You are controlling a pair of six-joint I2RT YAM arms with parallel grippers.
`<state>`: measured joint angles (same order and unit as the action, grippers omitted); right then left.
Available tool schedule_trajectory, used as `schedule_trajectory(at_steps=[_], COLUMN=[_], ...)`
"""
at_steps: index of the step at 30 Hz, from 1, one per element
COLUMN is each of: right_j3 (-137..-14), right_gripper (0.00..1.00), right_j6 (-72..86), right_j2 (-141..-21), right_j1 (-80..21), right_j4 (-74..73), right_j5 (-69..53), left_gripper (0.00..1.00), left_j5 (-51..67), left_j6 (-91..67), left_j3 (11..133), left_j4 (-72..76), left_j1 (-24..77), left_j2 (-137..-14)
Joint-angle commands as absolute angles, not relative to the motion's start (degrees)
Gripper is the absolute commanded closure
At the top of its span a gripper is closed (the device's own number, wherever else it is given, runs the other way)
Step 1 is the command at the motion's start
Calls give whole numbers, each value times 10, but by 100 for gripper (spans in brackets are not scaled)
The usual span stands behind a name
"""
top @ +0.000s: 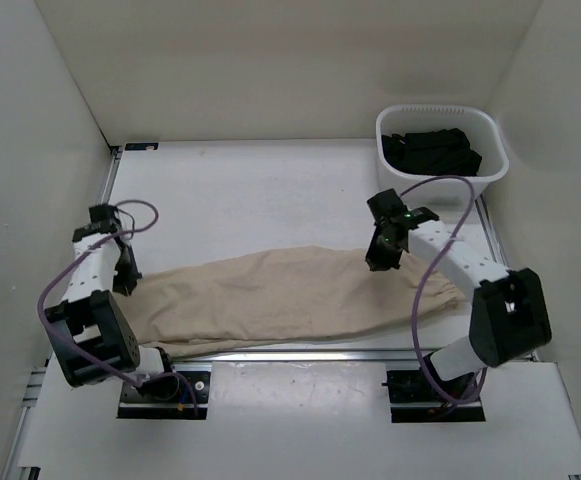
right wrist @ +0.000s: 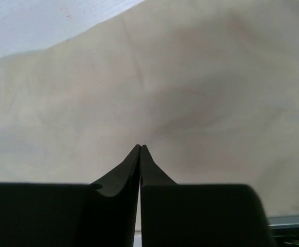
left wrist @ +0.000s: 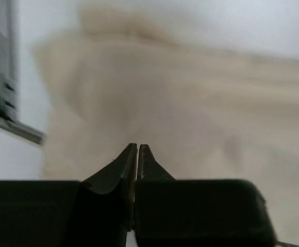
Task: Fold and stack the trousers
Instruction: Fold the trousers
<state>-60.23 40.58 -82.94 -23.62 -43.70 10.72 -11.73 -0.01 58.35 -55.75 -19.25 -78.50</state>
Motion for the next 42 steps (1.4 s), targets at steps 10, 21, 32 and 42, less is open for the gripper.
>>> schedule_trajectory(at_steps=[10, 21, 32, 42], right_j3=[-606, -693, -556, -535], right_gripper=[100, 24, 1, 1], right_j6=[605, 443, 404, 394], right_j2=[-1034, -990, -777, -929], right_j1=[-205, -161, 162, 209], right_j4=[-301, -340, -419, -298], right_j5=[142, 90, 44, 44], left_gripper=[86, 83, 81, 79], left_j5=[-196, -196, -165, -171], left_j6=[0, 0, 0, 0], left_j3=[541, 553, 516, 497], left_j4=[-374, -374, -385, -385], left_j1=[-185, -138, -138, -138], left_j2=[-920, -961, -935, -930])
